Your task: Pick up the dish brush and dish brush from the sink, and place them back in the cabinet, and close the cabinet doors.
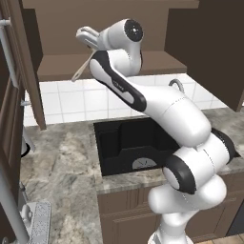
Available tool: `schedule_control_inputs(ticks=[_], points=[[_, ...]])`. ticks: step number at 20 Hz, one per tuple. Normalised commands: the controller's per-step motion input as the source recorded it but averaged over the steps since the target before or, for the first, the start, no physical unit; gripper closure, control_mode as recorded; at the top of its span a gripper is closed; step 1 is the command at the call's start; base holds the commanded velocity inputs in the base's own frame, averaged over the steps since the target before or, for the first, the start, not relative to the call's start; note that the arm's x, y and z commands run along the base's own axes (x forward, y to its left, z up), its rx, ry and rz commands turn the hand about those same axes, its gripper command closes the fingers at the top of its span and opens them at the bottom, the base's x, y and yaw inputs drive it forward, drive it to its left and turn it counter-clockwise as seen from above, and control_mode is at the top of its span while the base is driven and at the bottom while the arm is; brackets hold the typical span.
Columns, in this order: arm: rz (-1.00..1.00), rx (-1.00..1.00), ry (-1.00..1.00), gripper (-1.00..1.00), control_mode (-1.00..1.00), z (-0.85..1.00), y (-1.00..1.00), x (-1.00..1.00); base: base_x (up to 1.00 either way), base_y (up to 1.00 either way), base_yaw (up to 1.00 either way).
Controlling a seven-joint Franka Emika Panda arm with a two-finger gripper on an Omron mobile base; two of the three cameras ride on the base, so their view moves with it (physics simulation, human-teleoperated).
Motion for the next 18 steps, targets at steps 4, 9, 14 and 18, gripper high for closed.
schedule_control_inputs(ticks=[4, 9, 14, 18], points=[[-0.02, 0.06, 0.0, 1.0, -1.0, 0.0, 0.06, 0.16, 0.0, 0.0, 0.0], [0.0, 0.08, 0.0, 1.0, -1.0, 0.0, 0.03, 0.18, 0.0, 0.0, 0.0], [0.0, 0.08, 0.0, 1.0, -1.0, 0.0, 0.01, 0.28, 0.0, 0.0, 0.0], [0.0, 0.09, 0.0, 1.0, -1.0, -0.03, 0.01, 0.26, 0.0, 0.0, 0.0]])
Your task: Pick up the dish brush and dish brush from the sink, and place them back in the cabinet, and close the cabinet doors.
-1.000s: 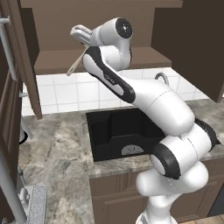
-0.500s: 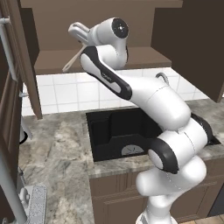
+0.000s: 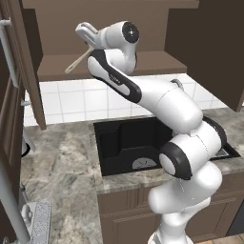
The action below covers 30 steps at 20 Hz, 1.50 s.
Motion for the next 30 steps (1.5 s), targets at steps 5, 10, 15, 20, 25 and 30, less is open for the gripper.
schedule_control_inputs(ticks=[5, 10, 15, 20, 25, 30], points=[[0.0, 0.09, 0.0, 1.0, -1.0, -0.08, 0.04, 0.17, 0.0, 0.0, 0.0], [-0.01, 0.07, 0.0, 1.0, -1.0, -0.13, 0.04, 0.15, 0.0, 0.0, 0.0], [-0.01, 0.04, 0.0, 1.0, -1.0, -0.11, 0.02, 0.21, 0.0, 0.0, 0.0], [-0.01, 0.02, 0.0, 1.0, -1.0, -0.11, 0.05, 0.21, 0.0, 0.0, 0.0], [-0.01, 0.03, 0.0, 1.0, -1.0, -0.13, 0.06, 0.17, 0.0, 0.0, 0.0], [-0.01, 0.03, 0.0, 1.0, -1.0, -0.09, 0.09, 0.2, 0.0, 0.0, 0.0]])
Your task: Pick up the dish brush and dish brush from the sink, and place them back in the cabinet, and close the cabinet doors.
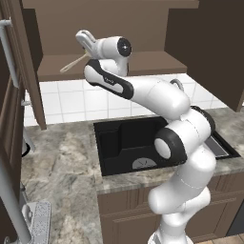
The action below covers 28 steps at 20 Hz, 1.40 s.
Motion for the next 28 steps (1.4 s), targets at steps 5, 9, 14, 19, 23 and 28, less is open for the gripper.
schedule_control_inputs(ticks=[5, 9, 14, 19, 23, 28], points=[[-0.02, 0.02, 0.0, 1.0, -1.0, -0.04, 0.08, 0.22, 0.0, 0.0, 0.0], [-0.01, 0.01, 0.01, 1.0, -1.0, -0.04, 0.07, 0.19, 0.0, 0.0, 0.0], [0.0, 0.0, 0.04, 1.0, -1.0, -0.01, 0.09, 0.19, 0.0, 0.0, 0.0], [0.0, 0.0, 0.06, 1.0, -1.0, -0.03, 0.1, 0.19, 0.0, 0.0, 0.0], [0.0, 0.0, 0.03, 1.0, -1.0, -0.06, 0.09, 0.18, 0.0, 0.0, 0.0], [0.0, 0.0, 0.0, 1.0, -1.0, -0.07, 0.09, 0.2, 0.0, 0.0, 0.0]])
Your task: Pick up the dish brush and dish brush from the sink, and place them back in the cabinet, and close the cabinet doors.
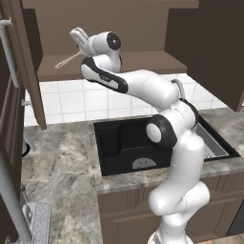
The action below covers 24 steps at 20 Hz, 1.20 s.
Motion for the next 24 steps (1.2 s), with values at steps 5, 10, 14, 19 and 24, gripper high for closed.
schedule_control_inputs(ticks=[5, 10, 14, 19, 24], points=[[0.0, 0.0, 0.0, 1.0, -1.0, -0.07, 0.08, 0.23, 0.0, 0.0, 0.0], [0.0, 0.0, 0.0, 1.0, -1.0, -0.08, 0.05, 0.17, 0.0, 0.0, 0.0], [0.0, 0.0, 0.03, 1.0, -1.0, -0.11, 0.0, 0.11, 0.0, 0.0, 0.0], [-0.01, 0.0, 0.03, 1.0, -1.0, -0.12, 0.0, 0.06, 0.0, 0.0, 0.0], [-0.01, 0.0, 0.04, -1.0, -1.0, -0.15, 0.0, 0.03, 0.0, 0.0, 0.0]])
